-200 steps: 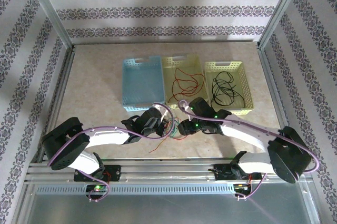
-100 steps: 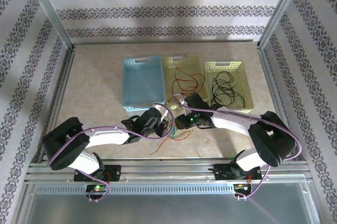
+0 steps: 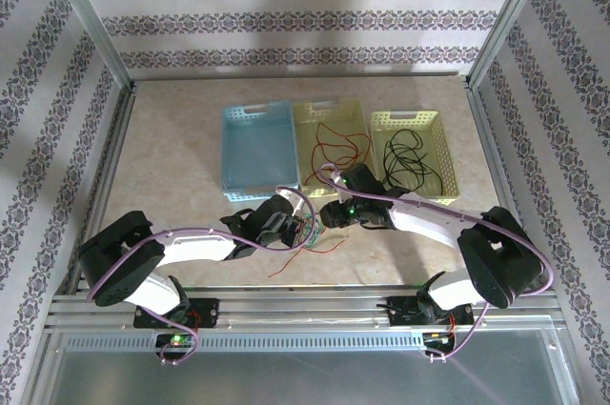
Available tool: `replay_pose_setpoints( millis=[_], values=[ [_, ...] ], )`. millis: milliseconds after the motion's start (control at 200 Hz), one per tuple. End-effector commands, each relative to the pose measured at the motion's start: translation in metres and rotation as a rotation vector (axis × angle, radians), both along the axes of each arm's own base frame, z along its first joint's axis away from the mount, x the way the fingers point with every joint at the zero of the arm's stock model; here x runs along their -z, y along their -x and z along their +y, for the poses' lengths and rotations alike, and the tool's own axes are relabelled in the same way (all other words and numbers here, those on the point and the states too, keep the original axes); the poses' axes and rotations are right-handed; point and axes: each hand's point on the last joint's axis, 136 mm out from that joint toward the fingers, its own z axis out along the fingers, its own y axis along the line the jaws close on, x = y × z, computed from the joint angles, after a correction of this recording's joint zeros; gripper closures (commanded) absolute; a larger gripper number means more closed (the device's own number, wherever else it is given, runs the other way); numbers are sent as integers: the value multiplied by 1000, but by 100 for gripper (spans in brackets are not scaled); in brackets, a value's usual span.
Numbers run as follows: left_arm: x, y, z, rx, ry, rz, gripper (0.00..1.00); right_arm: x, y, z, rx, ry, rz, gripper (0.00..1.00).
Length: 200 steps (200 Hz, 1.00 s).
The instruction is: Untangle the cables
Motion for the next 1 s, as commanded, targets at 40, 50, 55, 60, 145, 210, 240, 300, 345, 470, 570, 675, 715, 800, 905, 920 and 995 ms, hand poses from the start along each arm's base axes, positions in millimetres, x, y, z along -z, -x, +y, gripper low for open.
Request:
replay_pose_setpoints(
  millis=[40, 50, 55, 60, 145, 210, 240, 300, 345, 470, 570, 675, 715, 800, 905, 920, 995],
  values=[
    [15, 3, 7, -15, -54, 41, 100, 17, 3, -1, -4, 34, 44, 60],
    [15, 2, 7, -15, -53, 41, 100, 18, 3, 0, -5, 35, 44, 60],
    [15, 3, 7, -15, -53, 41, 100, 18, 3, 0, -7, 36, 45, 60],
    [15, 2, 7, -15, -53, 41, 100, 19, 3, 0, -7, 38, 46, 60],
    [14, 2, 6, -15, -46, 41, 100, 25, 2, 3, -11, 52, 54, 61],
    [14, 3, 6, -13, -43, 42, 100, 28, 0, 7, -18, 57, 54, 61],
    [15, 3, 5, -12, -43, 44, 100, 29, 0, 8, -21, 62, 52, 61],
    [16, 4, 5, -7, -44, 48, 100, 31, -1, 11, -28, 74, 50, 62],
    [16, 5, 5, -5, -44, 51, 100, 31, -1, 13, -35, 86, 45, 62],
    [14, 5, 4, -4, -35, 50, 100, 36, 1, 14, -53, 150, 18, 64],
    [11, 5, 5, -3, -30, 44, 100, 41, 0, 6, -47, 238, -11, 71],
    [11, 6, 6, -7, -29, 42, 100, 43, 0, -5, -15, 310, -39, 86],
    [11, 6, 6, -9, -30, 42, 100, 42, -1, -11, 13, 322, -51, 92],
    [12, 5, 8, -18, -36, 44, 100, 33, -2, -22, 61, 324, -90, 99],
    [12, 4, 10, -29, -38, 39, 100, 12, -1, -32, 110, 286, -147, 100],
    [13, 4, 11, -30, -41, 39, 100, 9, -1, -34, 121, 278, -156, 100],
    [13, 3, 12, -37, -44, 37, 100, -8, 0, -46, 185, 241, -197, 100]
  ],
)
